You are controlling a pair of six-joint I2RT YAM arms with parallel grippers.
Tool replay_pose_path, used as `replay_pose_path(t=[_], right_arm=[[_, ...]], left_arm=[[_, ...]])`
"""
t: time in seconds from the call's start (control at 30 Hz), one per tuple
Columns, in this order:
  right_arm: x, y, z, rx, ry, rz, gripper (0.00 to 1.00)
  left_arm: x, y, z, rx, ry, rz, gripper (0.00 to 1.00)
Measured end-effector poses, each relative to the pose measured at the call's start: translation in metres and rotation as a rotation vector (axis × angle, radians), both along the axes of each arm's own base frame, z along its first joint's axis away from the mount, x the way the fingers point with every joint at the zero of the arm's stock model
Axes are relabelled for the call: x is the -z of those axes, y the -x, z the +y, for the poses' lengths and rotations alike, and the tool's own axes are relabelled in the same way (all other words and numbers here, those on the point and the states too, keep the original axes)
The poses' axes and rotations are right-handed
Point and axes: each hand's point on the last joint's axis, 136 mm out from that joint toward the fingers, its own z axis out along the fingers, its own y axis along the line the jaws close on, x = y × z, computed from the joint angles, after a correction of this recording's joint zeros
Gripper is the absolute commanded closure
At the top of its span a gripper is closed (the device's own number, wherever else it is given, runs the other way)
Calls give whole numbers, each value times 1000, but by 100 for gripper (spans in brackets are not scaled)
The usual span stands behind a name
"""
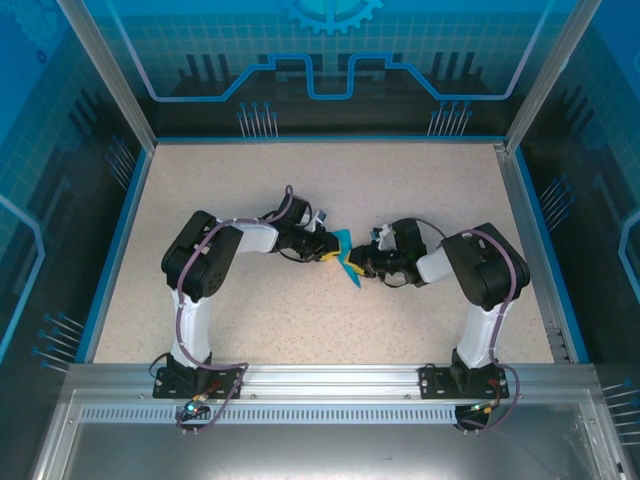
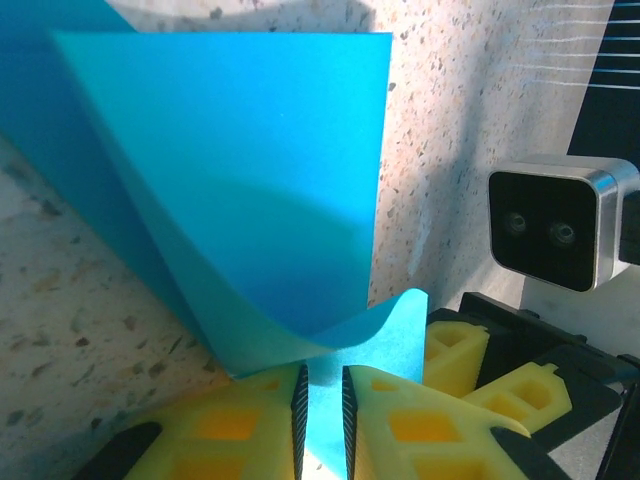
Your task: Fold a paper plane with a square sheet of paper (pick it up from the middle)
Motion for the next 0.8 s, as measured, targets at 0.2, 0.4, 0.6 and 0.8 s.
replay_pose_path(t=[0.2, 0.4, 0.6, 0.8], right_arm=[[0, 5, -5, -12, 47, -5, 75], [1, 15, -11, -40, 118, -9, 73], [1, 21, -10, -89, 197, -39, 69], [-4, 24, -1, -159, 330, -123, 67]], left_arm=[[1, 1, 0, 4, -5, 5, 80], [3, 1, 1, 4, -7, 9, 80], [3, 2, 1, 4, -9, 12, 80], [2, -1, -1, 4, -9, 14, 80]])
